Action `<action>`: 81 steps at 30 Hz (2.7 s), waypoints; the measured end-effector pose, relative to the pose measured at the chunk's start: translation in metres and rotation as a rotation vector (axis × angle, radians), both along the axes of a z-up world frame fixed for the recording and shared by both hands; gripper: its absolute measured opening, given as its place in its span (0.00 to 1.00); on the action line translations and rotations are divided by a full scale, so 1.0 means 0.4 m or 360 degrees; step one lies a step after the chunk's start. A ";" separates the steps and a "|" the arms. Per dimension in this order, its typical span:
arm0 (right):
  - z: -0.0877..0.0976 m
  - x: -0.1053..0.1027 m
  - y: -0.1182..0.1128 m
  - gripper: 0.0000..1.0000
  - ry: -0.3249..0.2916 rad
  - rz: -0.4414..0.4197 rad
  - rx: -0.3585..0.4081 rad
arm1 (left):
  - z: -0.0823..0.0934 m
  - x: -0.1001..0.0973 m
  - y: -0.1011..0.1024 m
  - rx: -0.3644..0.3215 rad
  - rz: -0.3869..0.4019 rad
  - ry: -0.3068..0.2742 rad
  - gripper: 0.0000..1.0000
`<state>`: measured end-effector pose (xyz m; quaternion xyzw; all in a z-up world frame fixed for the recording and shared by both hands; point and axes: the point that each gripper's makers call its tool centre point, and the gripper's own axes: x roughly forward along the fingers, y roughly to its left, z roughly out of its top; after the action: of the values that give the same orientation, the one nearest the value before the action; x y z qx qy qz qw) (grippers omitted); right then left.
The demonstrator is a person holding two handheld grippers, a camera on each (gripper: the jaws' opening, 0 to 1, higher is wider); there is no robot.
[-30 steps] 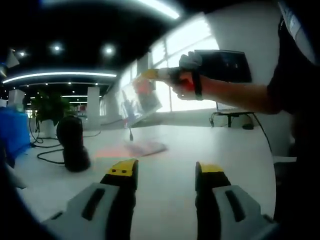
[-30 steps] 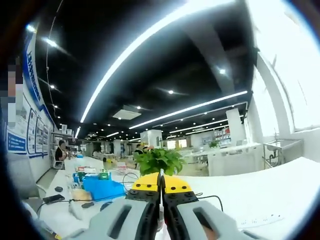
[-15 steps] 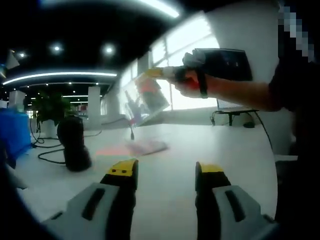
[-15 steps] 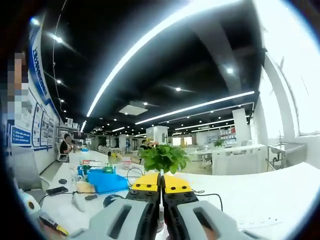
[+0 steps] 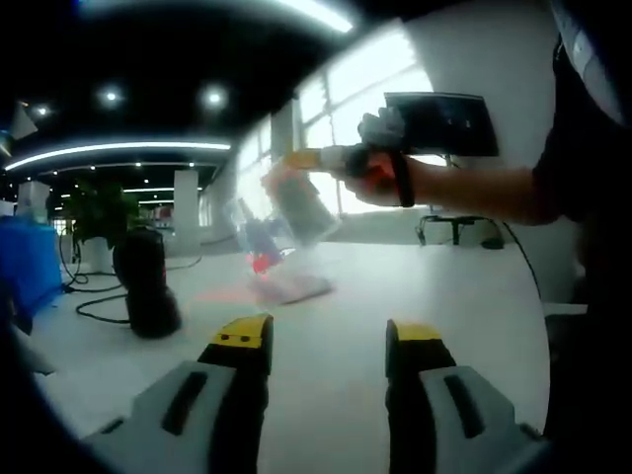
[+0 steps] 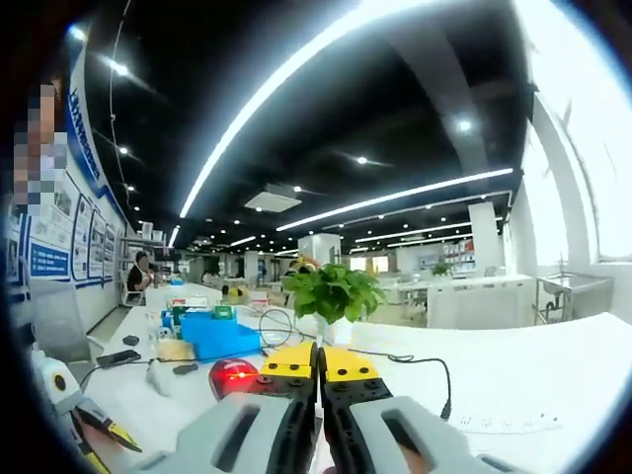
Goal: Clip sheet goods on table flip sheet goods clip sheet goods scan sheet goods put sheet goods back to table
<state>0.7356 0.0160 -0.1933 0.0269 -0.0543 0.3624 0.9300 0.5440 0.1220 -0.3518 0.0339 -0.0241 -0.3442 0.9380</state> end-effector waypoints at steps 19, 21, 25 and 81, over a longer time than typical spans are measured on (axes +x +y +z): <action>-0.092 -0.020 0.002 0.00 0.0118 0.0050 -0.0020 | -0.011 0.004 0.001 0.0032 0.0012 0.0021 0.38; -0.101 -0.012 -0.009 0.00 0.0129 0.0027 -0.0022 | -0.012 0.005 0.001 0.0035 0.0013 0.0023 0.38; -0.113 0.022 -0.038 0.00 0.0145 -0.0016 -0.0021 | -0.013 0.006 0.002 0.0041 0.0019 0.0025 0.38; -0.310 0.288 -0.195 0.00 0.0292 -0.0360 -0.0286 | -0.004 0.004 0.002 -0.0011 -0.0004 0.0021 0.38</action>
<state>0.8510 -0.0619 -0.3172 -0.0298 0.0607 0.2550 0.9646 0.5454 0.1229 -0.3533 0.0283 -0.0191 -0.3455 0.9378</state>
